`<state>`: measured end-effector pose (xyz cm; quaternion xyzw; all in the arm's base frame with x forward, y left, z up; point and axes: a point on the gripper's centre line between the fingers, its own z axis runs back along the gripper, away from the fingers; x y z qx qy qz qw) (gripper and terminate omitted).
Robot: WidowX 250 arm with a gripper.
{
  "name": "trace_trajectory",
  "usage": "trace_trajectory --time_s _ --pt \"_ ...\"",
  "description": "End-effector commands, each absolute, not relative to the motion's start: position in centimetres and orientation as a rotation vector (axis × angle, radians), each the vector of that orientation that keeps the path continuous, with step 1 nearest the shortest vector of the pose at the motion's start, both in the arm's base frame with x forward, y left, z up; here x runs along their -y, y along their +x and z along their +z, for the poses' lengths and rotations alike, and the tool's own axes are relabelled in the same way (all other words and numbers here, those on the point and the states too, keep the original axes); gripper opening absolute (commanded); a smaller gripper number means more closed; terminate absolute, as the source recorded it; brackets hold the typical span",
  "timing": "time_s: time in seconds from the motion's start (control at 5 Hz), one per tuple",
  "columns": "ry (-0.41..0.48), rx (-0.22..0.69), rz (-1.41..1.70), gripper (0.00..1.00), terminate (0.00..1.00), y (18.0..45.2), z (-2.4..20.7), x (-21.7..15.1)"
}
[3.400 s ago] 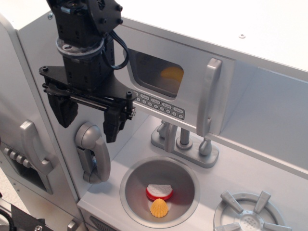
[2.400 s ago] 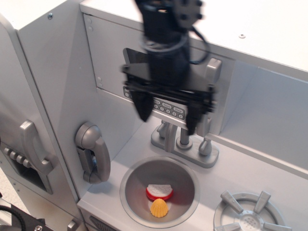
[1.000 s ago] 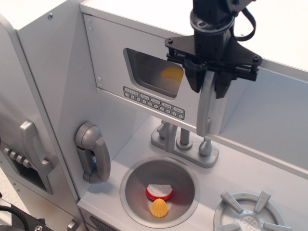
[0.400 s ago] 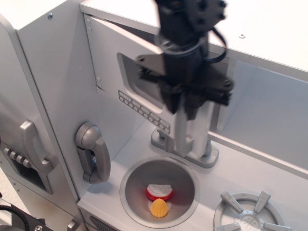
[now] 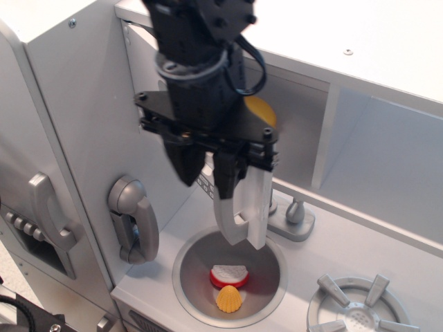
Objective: Open microwave
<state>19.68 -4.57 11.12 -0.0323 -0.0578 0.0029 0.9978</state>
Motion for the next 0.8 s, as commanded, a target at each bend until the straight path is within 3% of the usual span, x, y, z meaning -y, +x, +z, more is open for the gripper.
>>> trace_trajectory --time_s 0.0,0.2,0.4,0.6 --pt "-0.050 -0.106 -0.037 1.00 0.00 16.9 11.8 9.6" --pt "-0.102 -0.141 -0.087 1.00 0.00 17.0 11.4 13.7" --pt "-0.133 -0.088 -0.076 1.00 0.00 19.0 11.3 16.5" --pt "-0.134 0.039 -0.069 1.00 0.00 22.2 12.3 16.8"
